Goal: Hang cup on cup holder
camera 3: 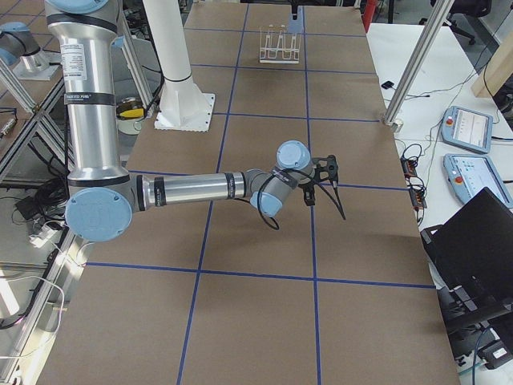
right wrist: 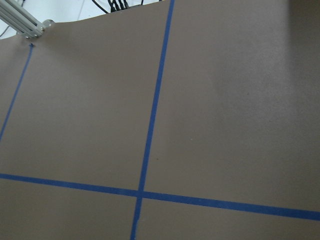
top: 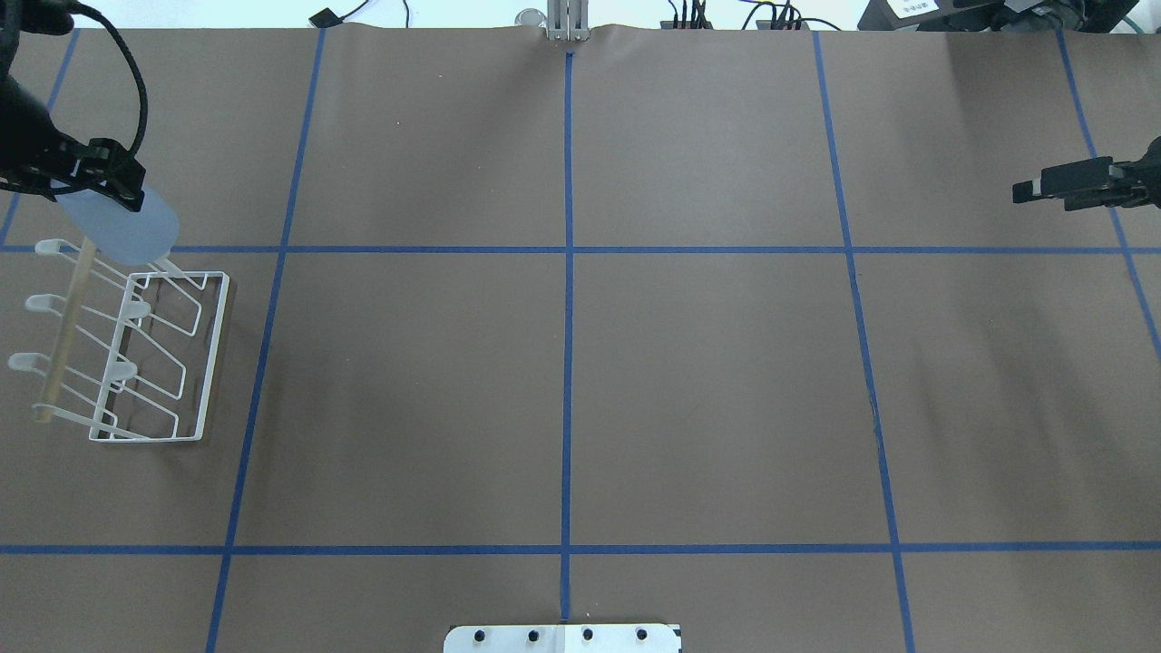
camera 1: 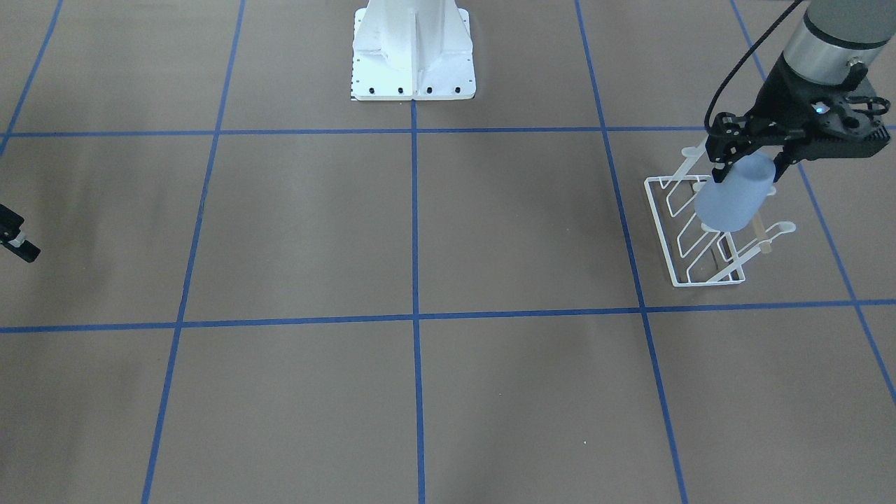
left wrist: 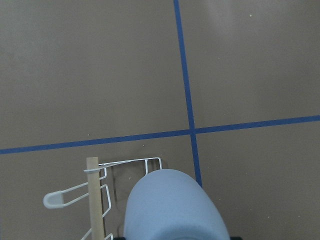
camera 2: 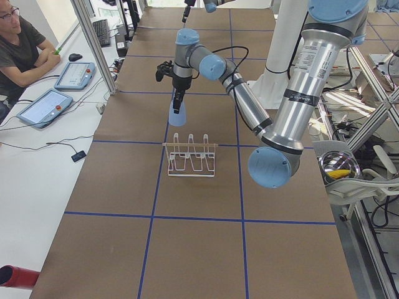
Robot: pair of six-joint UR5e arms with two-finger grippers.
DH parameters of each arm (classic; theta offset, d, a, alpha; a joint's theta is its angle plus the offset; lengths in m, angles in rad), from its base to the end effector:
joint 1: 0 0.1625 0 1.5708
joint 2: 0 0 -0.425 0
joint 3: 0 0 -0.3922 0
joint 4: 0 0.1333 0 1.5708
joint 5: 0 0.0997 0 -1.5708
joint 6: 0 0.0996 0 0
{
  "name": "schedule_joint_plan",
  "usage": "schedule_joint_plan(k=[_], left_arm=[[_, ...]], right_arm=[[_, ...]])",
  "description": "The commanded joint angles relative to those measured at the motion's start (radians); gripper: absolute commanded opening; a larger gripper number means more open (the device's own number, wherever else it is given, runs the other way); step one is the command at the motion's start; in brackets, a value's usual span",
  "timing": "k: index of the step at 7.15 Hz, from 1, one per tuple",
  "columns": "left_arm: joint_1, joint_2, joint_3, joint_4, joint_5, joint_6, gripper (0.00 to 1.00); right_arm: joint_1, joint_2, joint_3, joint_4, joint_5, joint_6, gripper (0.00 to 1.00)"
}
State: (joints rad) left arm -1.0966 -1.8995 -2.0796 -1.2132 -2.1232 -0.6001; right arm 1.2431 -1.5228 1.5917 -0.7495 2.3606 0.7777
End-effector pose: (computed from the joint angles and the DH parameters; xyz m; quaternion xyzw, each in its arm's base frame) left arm 0.1687 -0.5061 0.3025 0.0609 0.3446 0.0059 0.9368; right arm -0.1110 -0.5209 0.5266 0.1559 -0.5042 0.0244 0.8491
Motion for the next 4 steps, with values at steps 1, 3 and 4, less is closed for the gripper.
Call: schedule_joint_plan(k=[1, 3, 4], left_arm=[[-0.04, -0.004, 0.044, 0.004, -0.052, 0.008, 0.0], [-0.046, -0.029, 0.101, -0.003, -0.128, 0.008, 0.0], [-0.039, -0.042, 0.122, -0.003, -0.129, 0.006, 0.0]], right_arm=[[0.048, 0.003, 0.002, -0.279, -0.013, -0.357, 1.0], [0.111, 0.068, 0.017, -0.562, -0.033, -0.631, 1.0], [0.134, 0.079, 0.054, -0.681, -0.037, -0.691, 1.0]])
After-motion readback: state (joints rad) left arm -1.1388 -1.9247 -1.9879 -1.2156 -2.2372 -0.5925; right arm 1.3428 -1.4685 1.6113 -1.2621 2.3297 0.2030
